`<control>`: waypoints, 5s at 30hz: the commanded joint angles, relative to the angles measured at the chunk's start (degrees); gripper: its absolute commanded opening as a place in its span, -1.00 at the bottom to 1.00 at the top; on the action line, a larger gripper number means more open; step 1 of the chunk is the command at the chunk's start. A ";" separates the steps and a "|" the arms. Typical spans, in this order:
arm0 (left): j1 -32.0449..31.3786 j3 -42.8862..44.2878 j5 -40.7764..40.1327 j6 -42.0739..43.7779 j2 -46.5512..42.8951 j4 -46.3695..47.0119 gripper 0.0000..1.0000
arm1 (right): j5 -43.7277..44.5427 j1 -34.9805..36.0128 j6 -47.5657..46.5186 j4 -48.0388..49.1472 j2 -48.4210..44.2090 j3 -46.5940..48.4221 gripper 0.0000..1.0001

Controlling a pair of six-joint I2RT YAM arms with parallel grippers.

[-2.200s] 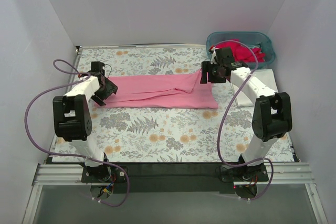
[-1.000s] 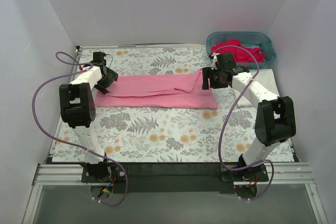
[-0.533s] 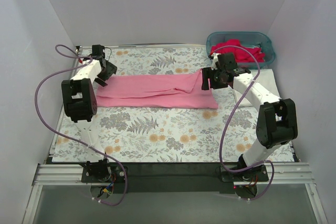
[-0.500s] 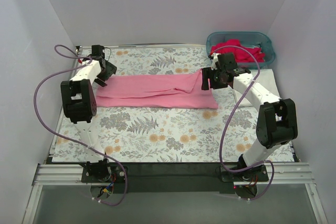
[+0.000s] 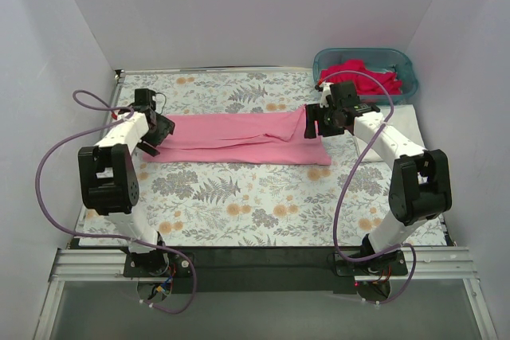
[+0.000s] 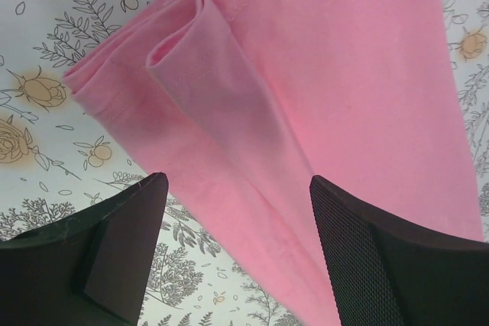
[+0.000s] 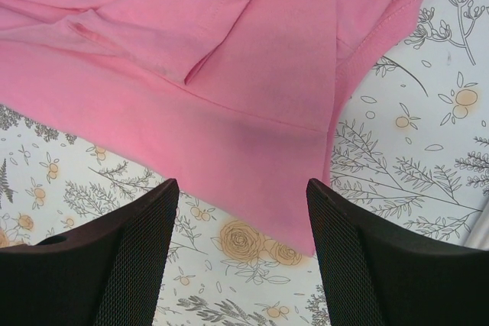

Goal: Fold and stack the t-shirts
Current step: Fold the tshirt

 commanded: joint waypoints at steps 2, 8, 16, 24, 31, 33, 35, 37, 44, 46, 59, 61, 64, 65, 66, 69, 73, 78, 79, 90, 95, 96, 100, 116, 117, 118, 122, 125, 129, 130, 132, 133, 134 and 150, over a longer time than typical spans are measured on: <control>0.29 -0.97 1.09 -1.29 0.60 3.44 0.40 | -1.33 0.12 -0.73 1.30 -0.79 -0.08 0.26; 0.20 2.71 2.85 -1.11 5.17 6.26 0.40 | -1.42 0.21 -0.64 1.30 -1.49 -0.16 0.26; 0.20 11.06 3.64 -2.08 11.33 5.73 0.29 | -0.72 0.21 -0.82 1.22 -2.19 -0.43 0.26; 0.73 20.72 3.73 -2.34 17.21 3.71 0.24 | -0.45 0.12 -1.17 1.22 -2.28 -0.25 0.26; 1.43 24.61 5.40 -1.64 18.02 1.34 0.30 | -0.10 0.12 -1.43 1.22 -2.20 0.54 0.26; 1.43 23.21 5.23 -0.24 16.17 1.43 0.32 | -0.62 0.21 -0.91 1.22 -1.49 1.93 0.26; 1.44 19.96 4.70 1.16 13.19 2.21 0.34 | -2.37 0.12 0.05 1.30 0.17 3.26 0.25; 1.43 16.63 4.61 3.62 10.73 2.22 0.34 | -3.52 0.38 1.11 2.00 2.36 5.19 0.24; 1.35 8.10 6.81 11.00 4.75 2.22 0.35 | -1.95 0.38 6.12 2.89 10.89 13.96 0.20; 1.26 6.33 5.93 11.72 3.52 2.48 0.36 | -0.19 -0.05 7.43 3.06 14.40 16.70 0.18; -0.23 0.43 9.35 14.44 -2.11 2.13 0.36 | 5.08 -2.43 21.85 5.96 29.62 32.27 -0.17; -1.11 0.17 9.79 15.32 -2.47 1.95 0.36 | 5.18 -2.43 24.14 6.66 30.24 31.22 -0.17; -2.08 -0.71 10.06 15.93 -3.34 1.95 0.36 | 3.95 -2.34 26.60 9.21 30.33 29.29 -0.17; -2.17 -1.23 10.15 16.20 -3.69 1.95 0.36 | 3.77 -2.34 27.21 9.91 30.07 27.80 -0.17; -2.26 -1.41 10.23 16.29 -3.79 1.95 0.36 | 3.33 -2.43 27.57 11.05 29.80 27.09 -0.16; -2.52 -2.11 10.85 16.81 -4.22 1.95 0.36 | 0.97 -2.25 28.71 13.42 27.52 22.88 -0.13; -2.52 -2.55 11.11 16.82 -4.31 1.87 0.36 | 0.25 -1.73 32.22 17.64 22.87 15.06 -0.10; -2.52 -3.26 11.11 16.64 -4.84 2.22 0.36 | -0.89 -0.67 34.95 18.53 20.66 8.81 -0.11; -2.52 -3.52 11.11 16.73 -5.10 2.30 0.36 | -1.15 -0.32 35.13 18.79 20.40 8.28 -0.12; -2.52 -4.93 11.11 16.82 -5.89 2.74 0.36 | -1.59 0.74 35.92 19.50 20.22 7.31 -0.18; -2.61 -5.45 11.11 16.73 -6.51 2.83 0.36 | -1.33 0.91 37.24 20.38 21.45 6.60 -0.22; -2.52 -5.72 11.11 16.81 -6.68 2.83 0.36 | -1.50 0.91 37.33 20.55 21.62 6.60 -0.24; -2.52 -6.25 11.11 16.82 -7.13 2.83 0.36 | -2.12 1.00 37.50 21.17 22.68 6.69 -0.29; -2.52 -7.12 11.11 16.73 -7.83 3.10 0.36 | -4.49 1.09 35.84 22.05 21.80 7.31 -0.74; -2.52 -7.04 11.11 16.73 -7.83 3.01 0.36 | -4.49 1.09 35.75 21.96 20.84 6.96 -0.82; -2.52 -6.95 11.11 16.73 -7.92 3.01 0.36 | -4.49 1.09 35.66 21.87 20.40 6.69 -0.84; -2.52 -6.86 11.11 16.55 -8.09 3.01 0.36 | -4.76 1.09 36.36 20.39 17.32 5.99 -0.97; -2.52 -6.42 11.11 16.64 -8.09 2.75 0.36 | -4.23 1.09 36.45 16.88 15.39 6.34 -0.97; -2.43 -6.33 11.20 16.73 -8.00 2.66 0.36 | -4.40 1.44 37.24 14.06 12.14 4.41 -0.97; -2.52 -6.25 12.85 16.81 -7.92 2.57 0.36 | -4.67 1.44 37.50 13.87 11.52 2.84 -0.97; -2.61 -6.16 13.05 16.82 -8.00 2.57 0.36 | -4.85 1.87 37.77 13.35 10.12 1.34 -0.97; -2.52 -6.16 13.13 16.82 -8.00 2.66 0.36 | -4.67 2.05 37.77 13.08 9.76 -0.32 -0.97; -2.52 -6.16 13.14 16.82 -8.00 2.57 0.36 | -4.76 2.14 37.77 13.08 9.41 -1.04 -0.97; -2.52 -6.25 13.14 16.46 -7.92 2.48 0.36 | 0.24 5.74 23.28 5.44 7.75 1.94 -0.44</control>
